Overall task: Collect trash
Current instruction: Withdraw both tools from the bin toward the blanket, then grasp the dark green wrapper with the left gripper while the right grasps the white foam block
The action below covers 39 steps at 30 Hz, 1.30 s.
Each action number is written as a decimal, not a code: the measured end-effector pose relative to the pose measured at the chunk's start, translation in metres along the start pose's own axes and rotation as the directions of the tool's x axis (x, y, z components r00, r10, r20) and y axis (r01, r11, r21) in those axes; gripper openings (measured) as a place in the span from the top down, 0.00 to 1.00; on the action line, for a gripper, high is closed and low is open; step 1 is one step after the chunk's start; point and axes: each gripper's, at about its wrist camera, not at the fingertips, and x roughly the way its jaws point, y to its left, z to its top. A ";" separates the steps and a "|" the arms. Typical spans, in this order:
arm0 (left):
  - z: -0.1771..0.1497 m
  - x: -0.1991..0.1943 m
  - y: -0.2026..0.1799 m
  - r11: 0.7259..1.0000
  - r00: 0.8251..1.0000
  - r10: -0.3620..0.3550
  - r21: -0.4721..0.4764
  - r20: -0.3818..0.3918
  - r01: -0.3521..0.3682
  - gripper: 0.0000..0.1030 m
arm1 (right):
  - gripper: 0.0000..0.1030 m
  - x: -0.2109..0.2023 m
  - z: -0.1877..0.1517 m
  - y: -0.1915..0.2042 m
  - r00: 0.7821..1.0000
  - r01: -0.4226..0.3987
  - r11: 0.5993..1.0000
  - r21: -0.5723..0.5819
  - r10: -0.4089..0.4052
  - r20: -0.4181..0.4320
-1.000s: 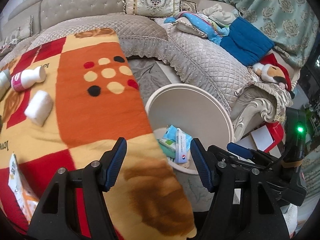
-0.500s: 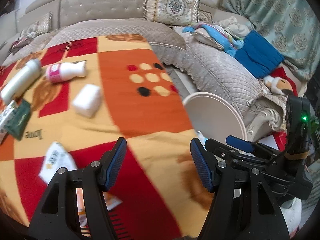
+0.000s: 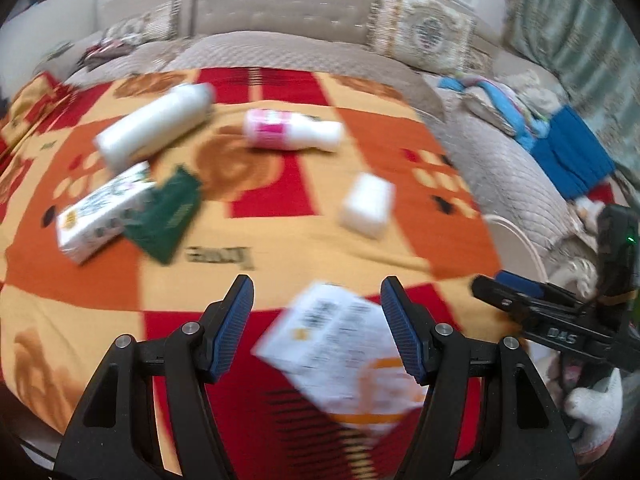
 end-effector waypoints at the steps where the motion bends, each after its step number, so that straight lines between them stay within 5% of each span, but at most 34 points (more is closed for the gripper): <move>1: 0.001 0.002 0.010 1.000 1.000 0.010 -0.018 0.001 -0.010 0.37 | 0.34 0.004 0.002 0.005 1.000 -0.003 1.000 -0.006 0.003 -0.005; 9: 0.019 0.025 0.101 0.978 0.991 0.137 -0.161 0.008 -0.134 0.37 | 0.33 0.043 0.033 0.051 0.998 -0.030 0.997 -0.074 0.025 -0.058; 18: 0.033 0.065 0.111 0.976 0.980 0.197 -0.091 -0.004 -0.197 0.37 | 0.29 0.087 0.070 0.070 0.995 -0.009 0.996 -0.087 0.000 -0.105; 23: 0.036 0.081 0.110 0.980 0.985 0.170 -0.101 -0.037 -0.173 0.39 | 0.29 0.109 0.082 0.074 0.991 0.008 0.994 -0.107 -0.022 -0.132; 25: 0.035 0.082 0.114 0.982 0.989 0.139 -0.126 -0.051 -0.144 0.62 | 0.29 0.113 0.084 0.074 0.992 0.019 0.994 -0.109 -0.032 -0.122; 27: 0.033 0.079 0.113 0.982 0.989 0.136 -0.122 -0.051 -0.141 0.65 | 0.29 0.114 0.085 0.075 0.994 0.018 0.993 -0.119 -0.031 -0.108; 30: 0.027 0.072 0.115 0.985 0.994 0.078 -0.145 -0.078 -0.089 0.66 | 0.52 0.112 0.081 0.077 0.996 0.017 0.987 -0.161 -0.031 -0.088; 39: -0.011 0.031 0.104 0.986 0.994 -0.014 -0.165 -0.108 -0.004 0.67 | 0.53 0.072 0.059 0.072 0.997 -0.025 0.975 -0.222 0.007 -0.081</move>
